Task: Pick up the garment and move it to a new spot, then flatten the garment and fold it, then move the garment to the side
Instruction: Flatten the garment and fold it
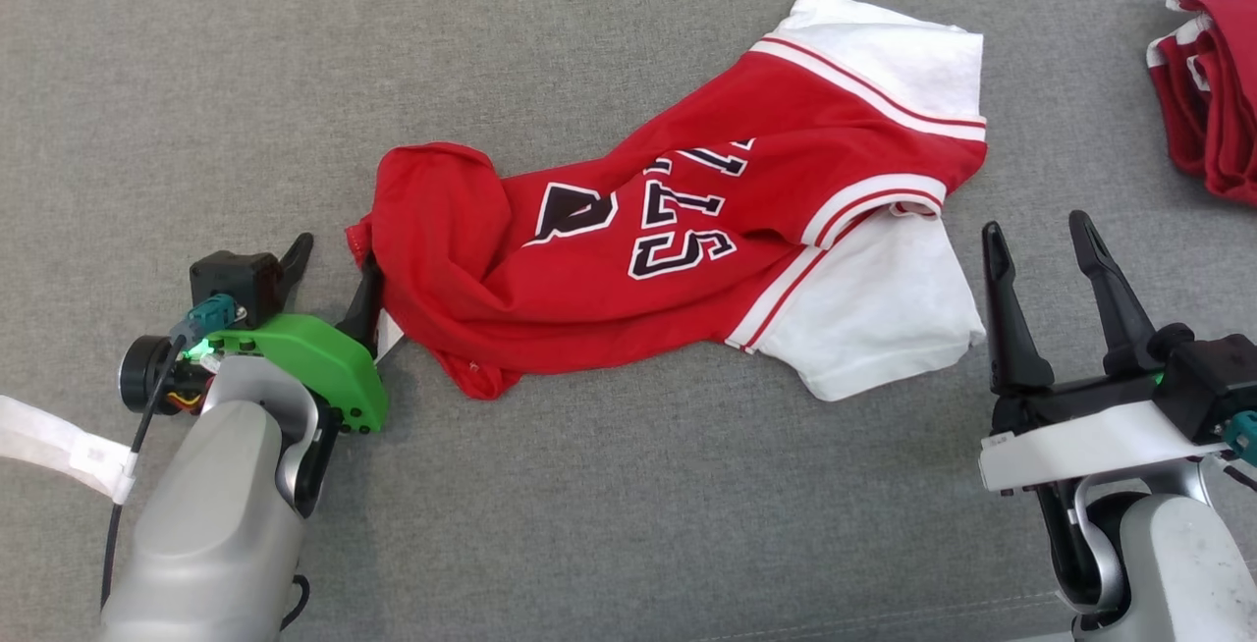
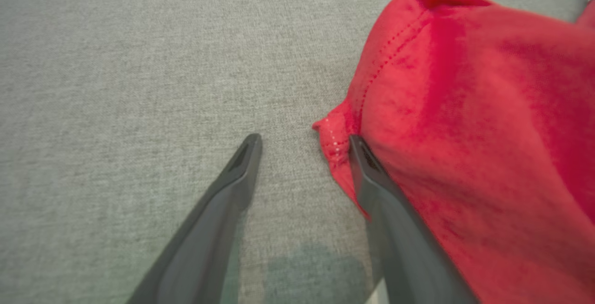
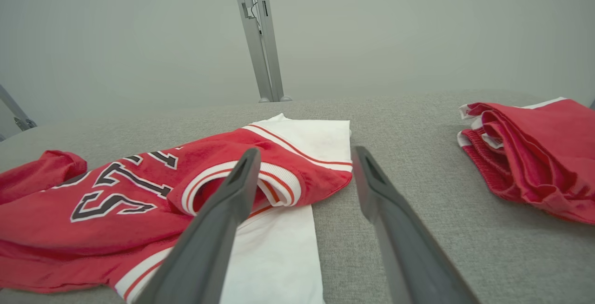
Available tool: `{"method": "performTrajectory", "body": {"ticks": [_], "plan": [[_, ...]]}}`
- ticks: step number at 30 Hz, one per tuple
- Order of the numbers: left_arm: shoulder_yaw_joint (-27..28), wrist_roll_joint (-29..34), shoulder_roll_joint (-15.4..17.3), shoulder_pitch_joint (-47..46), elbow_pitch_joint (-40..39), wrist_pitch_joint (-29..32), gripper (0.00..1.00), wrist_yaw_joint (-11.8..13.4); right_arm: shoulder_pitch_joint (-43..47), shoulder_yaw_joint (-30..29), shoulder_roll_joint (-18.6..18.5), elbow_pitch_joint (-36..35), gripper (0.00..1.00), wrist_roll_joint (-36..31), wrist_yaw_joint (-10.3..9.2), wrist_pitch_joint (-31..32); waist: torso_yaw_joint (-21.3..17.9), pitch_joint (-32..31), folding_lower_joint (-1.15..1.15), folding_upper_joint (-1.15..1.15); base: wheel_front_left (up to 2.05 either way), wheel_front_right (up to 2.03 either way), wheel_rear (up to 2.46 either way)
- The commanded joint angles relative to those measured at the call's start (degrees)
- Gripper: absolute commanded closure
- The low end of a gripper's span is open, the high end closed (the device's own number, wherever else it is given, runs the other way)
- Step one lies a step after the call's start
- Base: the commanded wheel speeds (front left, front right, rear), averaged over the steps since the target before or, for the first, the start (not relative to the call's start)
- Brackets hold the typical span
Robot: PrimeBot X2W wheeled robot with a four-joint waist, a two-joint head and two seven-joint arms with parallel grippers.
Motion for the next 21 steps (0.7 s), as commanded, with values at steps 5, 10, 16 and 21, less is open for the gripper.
{"method": "performTrajectory", "body": {"ticks": [5,10,16,21], "plan": [[-1.7,-1.5,0.5,0.0,2.9,-2.4,1.00,-0.1,-0.4,-1.1,-0.7,3.0,0.00,-0.6,-0.09,-0.4,0.2,-0.5,0.00,0.00,0.00,0.00,0.00],[-0.4,-2.1,0.6,1.4,1.7,-4.6,1.00,0.5,0.2,-1.0,-1.9,9.3,0.00,0.1,-0.09,0.0,0.8,-1.1,0.00,0.00,0.00,0.00,0.00],[0.9,-2.2,-0.1,4.2,-3.6,-5.6,1.00,2.0,-2.4,0.9,-3.1,19.7,0.00,0.6,-0.09,-1.0,2.2,-1.1,0.00,0.00,0.00,0.00,0.00],[1.7,-2.0,-0.2,6.7,-8.3,-5.6,1.00,2.9,-4.2,4.0,-3.7,27.4,0.53,2.2,-0.08,-0.8,3.2,-1.2,0.00,0.00,0.00,0.00,0.00]]}}
